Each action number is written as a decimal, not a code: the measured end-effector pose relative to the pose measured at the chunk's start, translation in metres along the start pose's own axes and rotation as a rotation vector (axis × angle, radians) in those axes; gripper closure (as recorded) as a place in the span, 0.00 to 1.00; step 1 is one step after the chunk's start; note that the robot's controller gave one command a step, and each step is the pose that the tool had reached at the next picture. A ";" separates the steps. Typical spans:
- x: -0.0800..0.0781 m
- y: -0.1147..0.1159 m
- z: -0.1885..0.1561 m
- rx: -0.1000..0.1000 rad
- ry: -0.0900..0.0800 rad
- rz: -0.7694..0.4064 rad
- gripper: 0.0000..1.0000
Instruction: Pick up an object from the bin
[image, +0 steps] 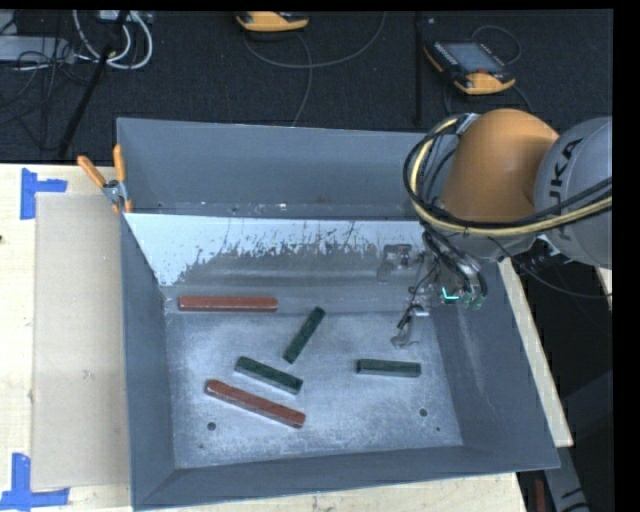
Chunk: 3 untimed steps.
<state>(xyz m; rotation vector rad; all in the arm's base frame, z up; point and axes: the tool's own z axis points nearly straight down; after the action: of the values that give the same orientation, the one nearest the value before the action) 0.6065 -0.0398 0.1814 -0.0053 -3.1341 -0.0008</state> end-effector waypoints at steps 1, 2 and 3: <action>0.035 -0.043 0.116 0.000 0.002 0.162 0.00; 0.045 -0.030 0.081 -0.002 -0.007 0.209 0.00; 0.060 -0.032 0.083 -0.002 -0.004 0.292 0.00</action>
Offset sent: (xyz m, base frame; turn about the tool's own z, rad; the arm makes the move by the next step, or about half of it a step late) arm -0.0332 -0.0424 -0.1114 0.1622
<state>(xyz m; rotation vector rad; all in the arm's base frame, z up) 0.5457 -0.0714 0.0992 -0.4623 -3.1042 -0.0015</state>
